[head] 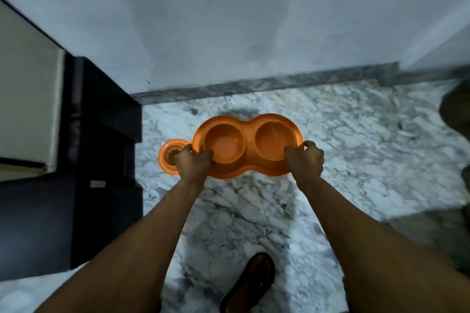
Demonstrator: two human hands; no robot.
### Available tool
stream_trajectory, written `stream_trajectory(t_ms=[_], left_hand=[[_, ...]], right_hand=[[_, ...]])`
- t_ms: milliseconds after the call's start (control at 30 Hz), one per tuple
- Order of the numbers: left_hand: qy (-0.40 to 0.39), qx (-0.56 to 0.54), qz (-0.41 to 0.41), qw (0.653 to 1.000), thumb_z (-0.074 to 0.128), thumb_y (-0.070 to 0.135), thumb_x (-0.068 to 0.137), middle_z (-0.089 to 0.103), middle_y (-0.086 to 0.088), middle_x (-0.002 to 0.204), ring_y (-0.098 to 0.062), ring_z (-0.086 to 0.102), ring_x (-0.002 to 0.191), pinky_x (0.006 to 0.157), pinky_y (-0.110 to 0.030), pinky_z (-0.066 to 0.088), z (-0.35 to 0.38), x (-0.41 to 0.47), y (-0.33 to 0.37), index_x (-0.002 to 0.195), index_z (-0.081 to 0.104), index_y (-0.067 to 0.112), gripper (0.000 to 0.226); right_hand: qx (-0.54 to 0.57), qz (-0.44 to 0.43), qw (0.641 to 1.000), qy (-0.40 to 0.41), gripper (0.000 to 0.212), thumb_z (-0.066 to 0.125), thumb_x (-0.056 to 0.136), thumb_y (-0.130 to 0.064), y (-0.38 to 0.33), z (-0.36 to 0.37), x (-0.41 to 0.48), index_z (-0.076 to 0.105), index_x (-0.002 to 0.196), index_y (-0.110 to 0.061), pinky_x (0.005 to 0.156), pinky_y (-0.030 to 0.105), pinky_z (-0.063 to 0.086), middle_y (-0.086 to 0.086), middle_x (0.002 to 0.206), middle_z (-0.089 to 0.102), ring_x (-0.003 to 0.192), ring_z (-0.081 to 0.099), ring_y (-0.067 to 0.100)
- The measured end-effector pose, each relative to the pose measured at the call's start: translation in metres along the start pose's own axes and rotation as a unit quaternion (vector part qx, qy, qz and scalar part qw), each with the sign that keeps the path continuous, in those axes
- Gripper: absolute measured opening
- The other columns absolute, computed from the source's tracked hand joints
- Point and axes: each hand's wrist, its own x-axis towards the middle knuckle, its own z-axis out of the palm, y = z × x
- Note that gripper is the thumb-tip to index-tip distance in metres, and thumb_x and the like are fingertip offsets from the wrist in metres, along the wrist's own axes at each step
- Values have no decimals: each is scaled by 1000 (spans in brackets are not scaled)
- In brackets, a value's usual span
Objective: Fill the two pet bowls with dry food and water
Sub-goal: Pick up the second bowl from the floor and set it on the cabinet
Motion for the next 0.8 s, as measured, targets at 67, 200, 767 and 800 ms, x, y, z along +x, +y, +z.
stream_trajectory(t_ms=[67,200,767,800], left_hand=[[11,-34,-6,999,70,16,83,63,-11,99,-32,63,93,85,-45,54,-47,-40,53,119,62,5,38],[36,-66,31,997,69,28,66,66,-14,86,-34,66,86,80,-51,58,-139,-111,137,73,60,19,15],[95,-175,98,975,78,27,70,64,-12,116,-30,66,102,95,-40,53,-506,-205,179,110,68,8,46],[99,-184,96,973,78,27,70,64,-14,118,-32,66,102,95,-42,54,-531,-206,173,111,68,9,46]], right_hand=[[27,-13,1000,2,51,65,81,-27,-46,-37,-47,56,128,-10,94,45,48,15,133,51,106,56,34],[76,-46,996,7,59,66,78,-32,-125,-97,-141,55,133,-15,90,41,48,12,133,53,111,57,34],[162,-170,972,22,65,69,74,-35,-258,-85,-500,56,133,-15,94,45,50,17,132,57,116,57,38],[161,-176,971,15,65,69,73,-35,-262,-73,-519,56,134,-15,95,47,50,17,133,57,116,57,39]])
